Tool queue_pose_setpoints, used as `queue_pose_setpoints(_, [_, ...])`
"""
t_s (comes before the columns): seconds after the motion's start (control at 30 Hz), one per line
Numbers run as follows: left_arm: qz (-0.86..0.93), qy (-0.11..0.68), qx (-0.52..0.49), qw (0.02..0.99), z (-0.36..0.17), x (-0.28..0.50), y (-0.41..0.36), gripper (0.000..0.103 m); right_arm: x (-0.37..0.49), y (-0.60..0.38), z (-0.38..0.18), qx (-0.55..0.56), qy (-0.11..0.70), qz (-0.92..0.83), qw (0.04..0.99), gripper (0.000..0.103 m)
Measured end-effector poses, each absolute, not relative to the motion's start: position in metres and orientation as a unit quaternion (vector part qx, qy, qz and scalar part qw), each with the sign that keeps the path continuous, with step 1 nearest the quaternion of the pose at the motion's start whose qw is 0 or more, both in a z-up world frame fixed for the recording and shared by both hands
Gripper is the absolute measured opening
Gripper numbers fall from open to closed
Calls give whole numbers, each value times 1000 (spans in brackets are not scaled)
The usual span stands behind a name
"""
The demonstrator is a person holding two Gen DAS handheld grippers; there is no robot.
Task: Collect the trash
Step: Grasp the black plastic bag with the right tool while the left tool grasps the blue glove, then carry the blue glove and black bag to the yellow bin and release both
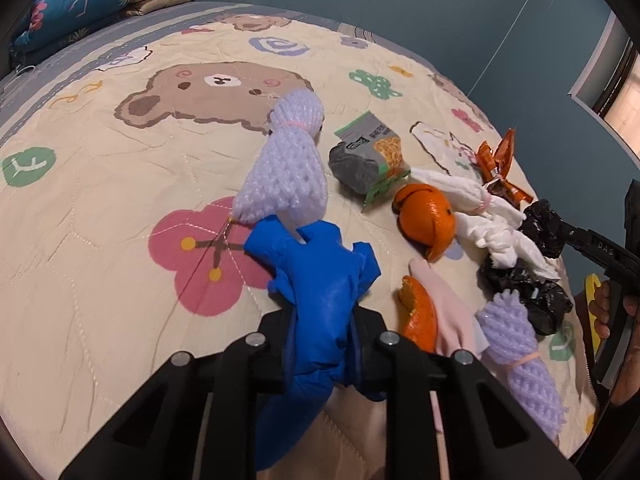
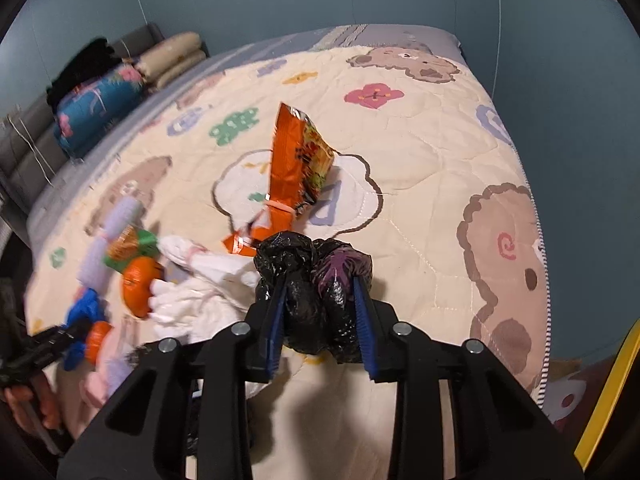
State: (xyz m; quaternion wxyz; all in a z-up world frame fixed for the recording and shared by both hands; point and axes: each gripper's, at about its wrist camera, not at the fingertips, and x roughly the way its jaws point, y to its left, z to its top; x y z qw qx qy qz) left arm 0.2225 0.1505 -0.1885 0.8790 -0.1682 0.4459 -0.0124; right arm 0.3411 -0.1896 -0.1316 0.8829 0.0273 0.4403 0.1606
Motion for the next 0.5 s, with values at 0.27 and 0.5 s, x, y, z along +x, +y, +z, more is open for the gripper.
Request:
queue_pose_setpoints(0.27, [-11, 426, -166, 889, -167, 200, 151, 18, 327, -218, -109, 92, 416, 176, 888, 27])
queue_pose_setpoints(0.5, [-13, 400, -151, 904, -136, 177, 149, 18, 304, -239, -82, 138, 391, 207, 886, 27])
